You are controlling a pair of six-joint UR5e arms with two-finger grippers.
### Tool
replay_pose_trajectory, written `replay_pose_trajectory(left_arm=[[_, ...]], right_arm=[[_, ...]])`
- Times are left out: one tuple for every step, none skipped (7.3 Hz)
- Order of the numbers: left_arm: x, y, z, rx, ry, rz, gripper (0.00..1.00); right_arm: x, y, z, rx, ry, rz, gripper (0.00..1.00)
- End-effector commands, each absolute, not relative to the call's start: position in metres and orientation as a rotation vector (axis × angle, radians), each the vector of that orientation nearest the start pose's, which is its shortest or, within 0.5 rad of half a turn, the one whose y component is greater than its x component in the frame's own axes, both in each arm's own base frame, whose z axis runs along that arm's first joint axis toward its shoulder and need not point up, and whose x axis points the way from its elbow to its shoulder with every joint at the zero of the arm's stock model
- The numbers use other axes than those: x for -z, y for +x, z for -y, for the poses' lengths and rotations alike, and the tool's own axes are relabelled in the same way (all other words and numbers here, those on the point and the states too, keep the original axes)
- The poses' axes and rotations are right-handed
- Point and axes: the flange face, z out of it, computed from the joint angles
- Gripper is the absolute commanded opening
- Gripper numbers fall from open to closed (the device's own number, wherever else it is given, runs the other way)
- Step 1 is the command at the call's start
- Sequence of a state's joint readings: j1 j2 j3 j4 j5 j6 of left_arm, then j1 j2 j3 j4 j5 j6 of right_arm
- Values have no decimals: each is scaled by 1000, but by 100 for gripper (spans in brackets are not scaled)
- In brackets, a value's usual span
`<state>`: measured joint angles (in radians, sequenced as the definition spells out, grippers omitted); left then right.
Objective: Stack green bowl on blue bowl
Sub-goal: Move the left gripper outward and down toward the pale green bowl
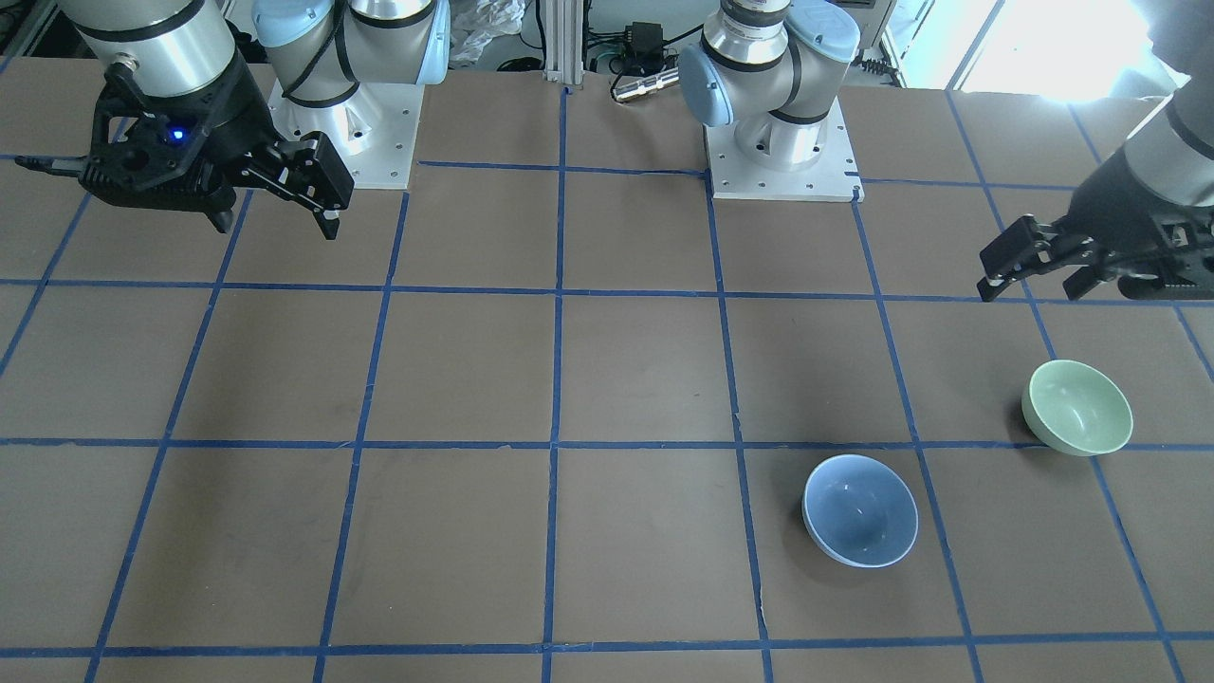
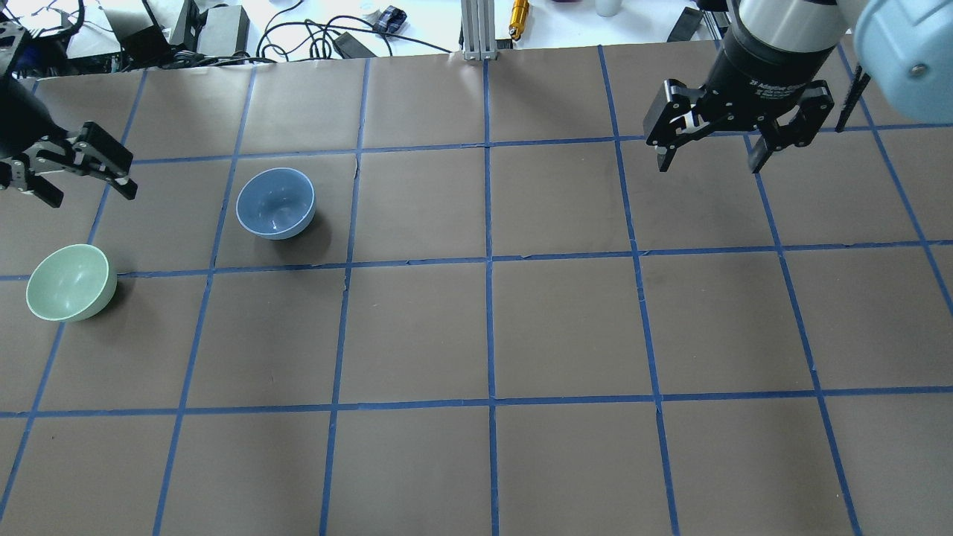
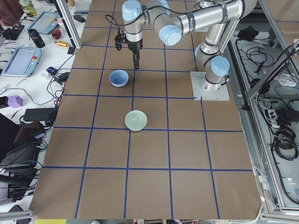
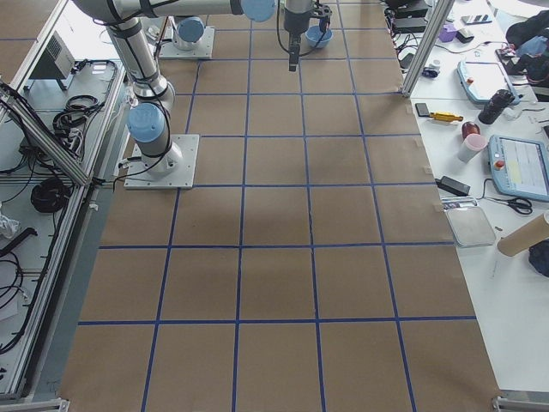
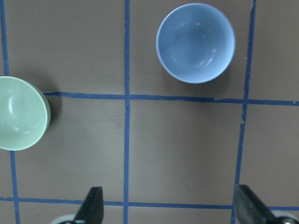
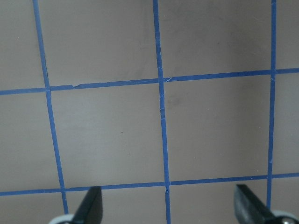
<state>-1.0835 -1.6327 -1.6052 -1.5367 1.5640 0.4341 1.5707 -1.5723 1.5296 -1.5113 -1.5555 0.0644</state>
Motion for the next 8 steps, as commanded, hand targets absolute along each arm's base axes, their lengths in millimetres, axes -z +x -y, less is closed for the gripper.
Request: replay_pose_trajectory(left_arm=[[-409,221,501,-89,-4,-3199,100],[-392,250,505,-58,77,-3185,100],[-365,284,498,-105,44,-3220,100],[-342,310,501,-89,56,-3215,100],[-321,325,509,-57,143,-3191,100],[-299,344,512,-31,124,-3175,100],[-279,359,519,2,114,-3147,100],[-260,366,523,-2,109,-3155,100]], right_arm=[[-503,135,489,-25,99,-3125,100],[-503,135,489,-25,101,-3125,100],[-503,135,489,-25,101,-3125,100],[-503,135,489,-27,99,-3125,100],[-503,135,489,-27,101,-3125,100],[-503,135,489,-27,101,-3125,100],[-503,135,489,-27,101,-3125,100],[-503,135,489,-25,101,-3125,100]])
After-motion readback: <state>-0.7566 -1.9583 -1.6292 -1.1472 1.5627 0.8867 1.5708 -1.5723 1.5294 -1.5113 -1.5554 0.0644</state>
